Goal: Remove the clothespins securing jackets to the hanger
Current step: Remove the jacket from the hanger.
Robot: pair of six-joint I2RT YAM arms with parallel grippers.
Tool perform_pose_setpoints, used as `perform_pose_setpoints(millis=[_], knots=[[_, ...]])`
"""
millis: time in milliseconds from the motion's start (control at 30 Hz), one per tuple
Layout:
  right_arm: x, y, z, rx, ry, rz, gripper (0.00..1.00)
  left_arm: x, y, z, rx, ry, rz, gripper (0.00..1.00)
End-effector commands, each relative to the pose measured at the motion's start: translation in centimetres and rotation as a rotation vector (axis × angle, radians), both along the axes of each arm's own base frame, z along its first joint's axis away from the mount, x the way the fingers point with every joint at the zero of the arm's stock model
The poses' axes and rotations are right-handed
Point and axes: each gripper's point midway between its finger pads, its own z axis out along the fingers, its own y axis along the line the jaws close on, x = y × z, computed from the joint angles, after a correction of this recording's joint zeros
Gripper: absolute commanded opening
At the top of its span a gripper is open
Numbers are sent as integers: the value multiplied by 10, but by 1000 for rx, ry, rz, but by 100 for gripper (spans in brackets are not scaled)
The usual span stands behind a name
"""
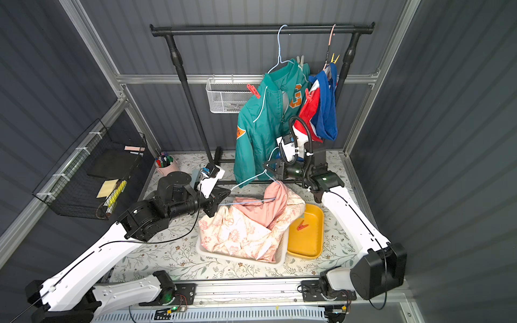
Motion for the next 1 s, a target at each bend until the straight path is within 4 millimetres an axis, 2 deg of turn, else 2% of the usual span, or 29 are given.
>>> perform_pose_setpoints(millis=[0,33,100,200,233,400,467,500,600,733,800,967], knots=[[-8,-4,20,7,-87,-1,43,-6,4,19,-46,-23,-7,0],[-7,-7,23,4,-99,-26,57,-9,4,22,-58,-21,-13,0],[-8,-13,32,14,-120,-73,76,-16,4,28,-88,-12,-30,0],[-5,-27,49,35,-161,-182,99,-27,10,39,-134,-9,-40,0],[-10,-35,62,44,-187,-221,99,-31,13,44,-148,-10,-38,0],[-17,-68,100,86,-208,-414,99,-44,33,70,-213,-46,2,0],[-12,-93,109,93,-201,-563,99,-46,37,77,-229,-52,13,0],[-10,-105,109,92,-177,-626,99,-50,39,95,-256,-78,4,0],[-5,-128,106,114,-111,-705,99,-57,44,123,-303,-115,-5,0],[-9,-155,99,120,-87,-818,99,-59,62,164,-335,-188,57,0],[-10,-161,93,114,-72,-844,99,-59,73,185,-358,-229,98,0],[-8,-157,76,95,-30,-819,99,-62,118,255,-481,-399,265,0]])
